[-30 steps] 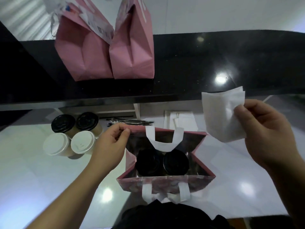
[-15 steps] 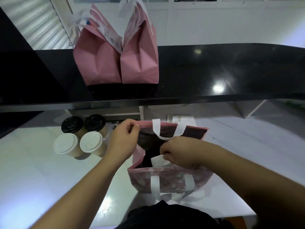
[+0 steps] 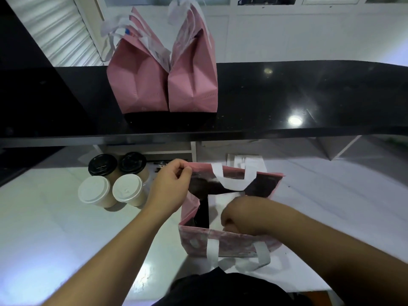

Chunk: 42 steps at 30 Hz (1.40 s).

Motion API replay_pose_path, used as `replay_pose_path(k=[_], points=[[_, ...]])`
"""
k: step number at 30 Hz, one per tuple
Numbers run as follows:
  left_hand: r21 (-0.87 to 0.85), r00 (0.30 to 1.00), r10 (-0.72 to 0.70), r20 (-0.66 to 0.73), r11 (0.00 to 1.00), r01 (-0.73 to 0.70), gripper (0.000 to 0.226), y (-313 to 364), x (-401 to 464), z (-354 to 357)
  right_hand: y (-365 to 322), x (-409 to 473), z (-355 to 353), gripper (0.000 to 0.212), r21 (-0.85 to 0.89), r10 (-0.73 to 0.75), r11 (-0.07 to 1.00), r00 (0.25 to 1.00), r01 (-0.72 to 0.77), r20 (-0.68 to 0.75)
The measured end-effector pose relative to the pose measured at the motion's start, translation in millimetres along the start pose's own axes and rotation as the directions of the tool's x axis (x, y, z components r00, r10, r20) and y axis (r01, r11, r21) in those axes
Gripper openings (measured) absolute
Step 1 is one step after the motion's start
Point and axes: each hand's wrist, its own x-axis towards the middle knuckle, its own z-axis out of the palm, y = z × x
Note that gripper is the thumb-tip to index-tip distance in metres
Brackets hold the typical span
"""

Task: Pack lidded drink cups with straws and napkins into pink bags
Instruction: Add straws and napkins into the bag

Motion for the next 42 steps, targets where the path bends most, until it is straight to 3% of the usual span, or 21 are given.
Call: replay_pose_path(k=[2,7,11,13,15,17,19,21,26,30,33,35,37,39,42], points=[[-0.007,1.0,0.005,0.008,1.0,-0.005,0.019,0.3,-1.9,-1.5,1.5,-7.0,-3.3,0.032,0.086,-0.021,0.996,0.999,0.023,-0.031],[-0.08,0.998,-0.017,0.063,0.997,0.022,0.03,7.1,-11.6,-7.6,12.5,-45.3,-5.3,0.032,0.234,0.015,0.971,0.955,0.057,-0.295],[-0.18,0.989,-0.074,0.131,0.979,0.097,0.021,5.3,-21.1,-16.3,33.3,-86.8,15.6,0.023,0.325,0.137,0.942,0.791,0.081,-0.597],[-0.166,0.99,-0.082,0.114,0.981,0.101,0.029,1.6,-31.9,-21.6,47.3,-98.0,31.9,0.016,0.414,0.252,0.908,0.716,0.057,-0.651],[-0.131,0.993,-0.083,0.083,0.987,0.093,0.023,-2.5,-42.4,-30.1,59.6,-102.4,49.8,0.035,0.54,0.33,0.839,0.729,0.064,-0.599],[-0.133,0.974,-0.051,0.222,0.988,0.082,0.016,-10.3,-53.0,-39.8,65.5,-100.6,61.4,0.051,0.648,0.326,0.756,0.805,0.092,-0.495],[-0.091,0.898,-0.034,0.438,0.992,0.082,0.034,-17.9,-65.6,-45.5,66.5,-93.9,68.7,0.058,0.684,0.279,0.718,0.846,0.13,-0.454],[-0.002,0.865,-0.025,0.5,1.0,0.03,0.048,-25.2,-71.8,-44.0,65.2,-83.0,70.4,0.057,0.7,0.276,0.7,0.852,0.139,-0.445],[-0.062,0.881,-0.012,0.474,0.997,0.046,0.048,-27.8,-65.2,-29.9,70.7,-59.7,69.5,0.043,0.82,0.342,0.535,0.835,0.203,-0.43],[-0.167,0.876,-0.04,0.481,0.976,0.136,0.034,-32.7,-63.1,-21.2,76.7,-56.8,68.0,0.025,0.892,0.332,0.364,0.857,0.268,-0.394],[-0.253,0.925,-0.083,0.372,0.949,0.187,0.03,-40.4,-62.0,-17.3,81.6,-54.6,72.8,0.035,0.931,0.361,0.224,0.863,0.287,-0.353],[-0.269,0.944,-0.119,0.307,0.941,0.206,0.047,-43.4,-60.1,-16.2,87.2,-52.6,76.9,0.046,0.945,0.396,0.175,0.859,0.277,-0.325],[-0.204,0.945,-0.096,0.311,0.965,0.165,0.076,-42.4,-56.7,-17.1,91.8,-50.8,79.2,0.064,0.934,0.399,0.251,0.852,0.255,-0.34],[-0.051,0.952,-0.03,0.303,0.998,0.048,0.094,-40.7,-51.8,-18.7,93.6,-48.9,78.9,0.065,0.88,0.393,0.408,0.824,0.243,-0.409],[0.132,0.958,0.12,0.262,0.978,-0.159,0.074,-35.3,-44.6,-20.8,94.7,-45.5,79.0,0.049,0.73,0.39,0.643,0.72,0.234,-0.574]])
